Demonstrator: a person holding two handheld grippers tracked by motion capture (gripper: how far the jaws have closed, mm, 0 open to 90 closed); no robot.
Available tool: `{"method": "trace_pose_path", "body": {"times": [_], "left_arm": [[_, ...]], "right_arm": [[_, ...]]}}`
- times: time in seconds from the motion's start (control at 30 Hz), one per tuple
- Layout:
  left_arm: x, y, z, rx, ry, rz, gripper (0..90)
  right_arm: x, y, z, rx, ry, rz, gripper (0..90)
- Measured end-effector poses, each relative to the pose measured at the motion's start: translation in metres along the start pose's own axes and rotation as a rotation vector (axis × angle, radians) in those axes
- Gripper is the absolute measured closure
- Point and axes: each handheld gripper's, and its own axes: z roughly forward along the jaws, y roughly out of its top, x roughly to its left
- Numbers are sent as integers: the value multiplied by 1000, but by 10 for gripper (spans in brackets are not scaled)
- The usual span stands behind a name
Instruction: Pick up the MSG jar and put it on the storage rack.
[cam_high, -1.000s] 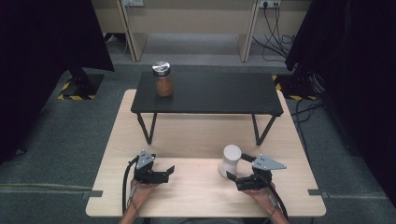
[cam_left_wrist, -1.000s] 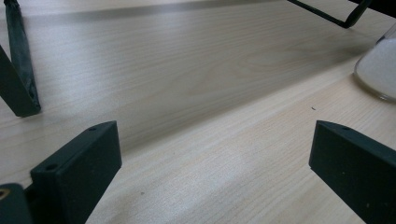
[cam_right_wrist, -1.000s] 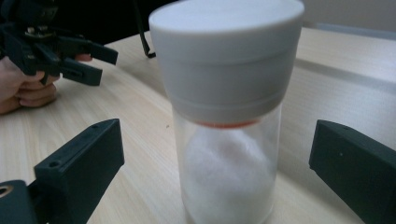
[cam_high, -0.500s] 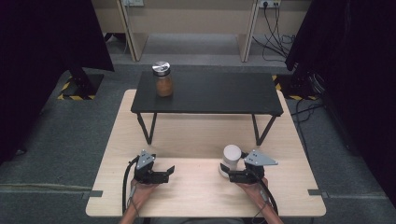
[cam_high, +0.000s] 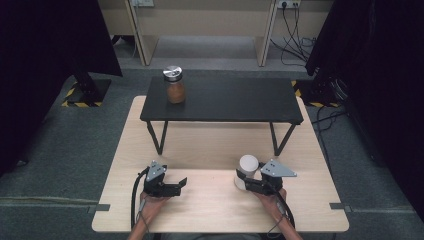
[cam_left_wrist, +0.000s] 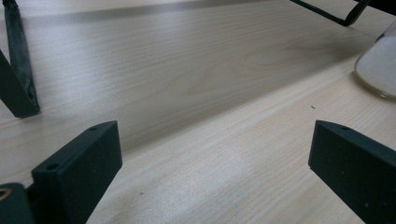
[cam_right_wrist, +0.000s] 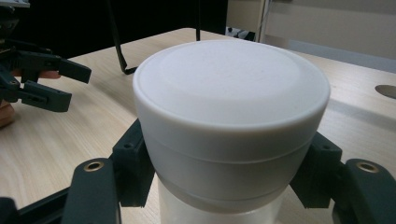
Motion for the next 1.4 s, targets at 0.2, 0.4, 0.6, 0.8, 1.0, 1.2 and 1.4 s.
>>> {"method": "trace_pose_path", "body": {"times": [0.2, 0.4, 0.6, 0.8, 1.0, 1.2, 1.4], "left_arm": [[0, 0, 0, 1, 0, 3, 19], [0, 0, 0, 1, 1, 5, 19], [-1, 0, 0, 2, 2, 5, 19], [-1, 0, 0, 2, 2, 5, 19], [0, 0, 0, 2, 1, 3, 20], [-1, 1, 0, 3, 3, 4, 20], [0, 1, 0, 3, 2, 3, 20]], "right_arm": [[3, 2, -2, 8, -17, -3, 349], [2, 8, -7, 3, -13, -1, 350], [1, 20, -11, 1, -8, -3, 350], [-3, 32, -13, 2, -7, -5, 350], [-9, 51, -20, -6, 13, -2, 350], [-12, 83, -29, -7, 44, -21, 350], [-16, 120, -29, 1, 76, -36, 350]]}}
